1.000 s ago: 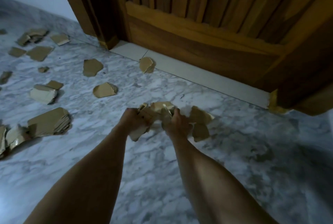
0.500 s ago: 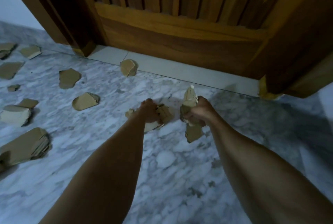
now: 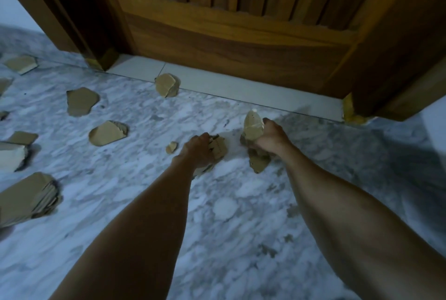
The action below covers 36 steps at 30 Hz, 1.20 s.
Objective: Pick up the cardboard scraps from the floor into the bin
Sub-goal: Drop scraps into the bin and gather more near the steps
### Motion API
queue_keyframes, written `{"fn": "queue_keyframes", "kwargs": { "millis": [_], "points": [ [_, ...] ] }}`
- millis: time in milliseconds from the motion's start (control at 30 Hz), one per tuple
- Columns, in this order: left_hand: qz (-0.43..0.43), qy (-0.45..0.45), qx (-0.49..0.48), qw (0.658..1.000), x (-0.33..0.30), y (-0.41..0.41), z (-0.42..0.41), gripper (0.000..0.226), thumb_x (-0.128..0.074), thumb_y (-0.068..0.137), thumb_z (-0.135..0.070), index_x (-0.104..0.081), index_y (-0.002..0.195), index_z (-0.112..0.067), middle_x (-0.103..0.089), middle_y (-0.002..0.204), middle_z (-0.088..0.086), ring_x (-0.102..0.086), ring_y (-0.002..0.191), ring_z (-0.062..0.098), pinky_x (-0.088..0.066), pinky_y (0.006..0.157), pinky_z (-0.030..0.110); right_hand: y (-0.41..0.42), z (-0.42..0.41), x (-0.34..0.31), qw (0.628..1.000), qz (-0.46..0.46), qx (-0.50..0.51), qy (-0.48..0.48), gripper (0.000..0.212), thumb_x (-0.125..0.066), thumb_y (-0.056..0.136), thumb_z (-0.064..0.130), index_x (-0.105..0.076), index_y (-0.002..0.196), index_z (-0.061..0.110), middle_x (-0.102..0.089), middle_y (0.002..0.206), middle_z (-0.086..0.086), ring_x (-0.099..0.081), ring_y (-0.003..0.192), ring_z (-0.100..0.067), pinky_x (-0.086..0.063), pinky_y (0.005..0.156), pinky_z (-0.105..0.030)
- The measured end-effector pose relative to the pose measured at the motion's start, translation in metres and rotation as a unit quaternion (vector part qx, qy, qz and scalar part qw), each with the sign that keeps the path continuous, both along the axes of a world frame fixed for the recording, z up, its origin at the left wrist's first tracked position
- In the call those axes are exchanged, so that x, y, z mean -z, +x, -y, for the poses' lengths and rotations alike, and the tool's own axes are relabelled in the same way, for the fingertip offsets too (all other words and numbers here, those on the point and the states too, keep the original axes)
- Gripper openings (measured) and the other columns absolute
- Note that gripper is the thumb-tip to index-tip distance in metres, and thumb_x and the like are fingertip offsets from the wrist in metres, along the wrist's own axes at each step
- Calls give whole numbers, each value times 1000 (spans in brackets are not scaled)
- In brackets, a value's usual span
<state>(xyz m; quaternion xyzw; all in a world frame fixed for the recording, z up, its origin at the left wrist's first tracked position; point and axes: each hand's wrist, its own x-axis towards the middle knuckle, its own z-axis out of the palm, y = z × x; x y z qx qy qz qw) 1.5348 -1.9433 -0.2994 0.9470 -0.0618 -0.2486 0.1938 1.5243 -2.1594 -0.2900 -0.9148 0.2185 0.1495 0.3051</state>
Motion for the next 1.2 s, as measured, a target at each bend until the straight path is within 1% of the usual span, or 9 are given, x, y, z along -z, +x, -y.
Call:
{"fn": "queue_keyframes", "kwargs": {
  "millis": [167,300,400,500,633,767,867,1067,1200],
  "points": [
    [0,-32,-81,996,-19,6,-30,51,-77,81,-27,-46,117,-9,-62,117,18,-59,109,38,-45,79,37,12,14,-30,964,116,167,169,73,-96,54,15,-62,119,16,-70,117,-4,-66,108,-26,-55,96,-44],
    [-19,-44,-135,990,-20,11,-51,58,-80,80,-25,-33,111,-11,-58,111,18,-59,102,37,-45,74,40,-1,17,-39,961,34,165,218,73,-96,56,11,-64,122,9,-68,118,-4,-63,111,-26,-54,95,-39],
    [-30,-22,-162,986,-10,9,-61,61,-74,86,-24,-38,129,-1,-58,120,21,-58,112,38,-42,75,37,-21,-3,-24,980,-83,100,153,73,-96,57,18,-62,121,10,-67,114,-7,-64,103,-28,-53,85,-35],
    [-39,-1,-194,980,1,8,-67,56,-73,86,-23,-46,130,-2,-51,131,20,-57,114,37,-46,77,36,-35,-20,12,986,-88,96,103,92,-96,42,30,-58,124,10,-68,121,-11,-67,103,-32,-58,85,-40],
    [-51,-3,-216,975,5,9,-67,53,-74,83,-22,-51,128,-6,-34,135,19,-51,116,41,-51,93,47,-51,-42,16,994,-45,101,-20,71,-82,78,32,-44,134,11,-54,131,-13,-54,121,-35,-51,94,-41],
    [-8,-4,-203,979,5,2,-64,44,-65,87,-25,-54,125,-6,-53,122,17,-56,111,37,-49,80,39,-49,-51,9,992,-54,92,-73,70,-74,84,39,-40,138,10,-30,140,-15,-33,130,-35,-42,101,-47],
    [16,-11,-199,980,2,-4,-59,31,-58,91,-22,-52,120,-10,-57,101,12,-61,102,36,-45,71,36,-47,-50,9,994,-54,63,-70,78,-76,83,35,-31,142,12,-41,140,-15,-40,130,-36,-42,99,-45],
    [33,10,-184,982,-3,-13,-55,36,-57,95,-31,-53,123,-9,-64,115,17,-62,106,36,-42,72,34,-54,-60,5,995,-11,88,-42,51,-61,92,45,-47,130,14,-64,123,-14,-61,113,-35,-46,86,-36],
    [7,-13,-192,981,-8,-16,-66,29,-59,92,-30,-62,112,-9,-67,108,14,-64,98,33,-45,73,32,-53,-72,1,997,-21,79,5,45,-77,77,29,-57,116,18,-67,115,-8,-65,104,-32,-56,84,-38]
  ]
}}
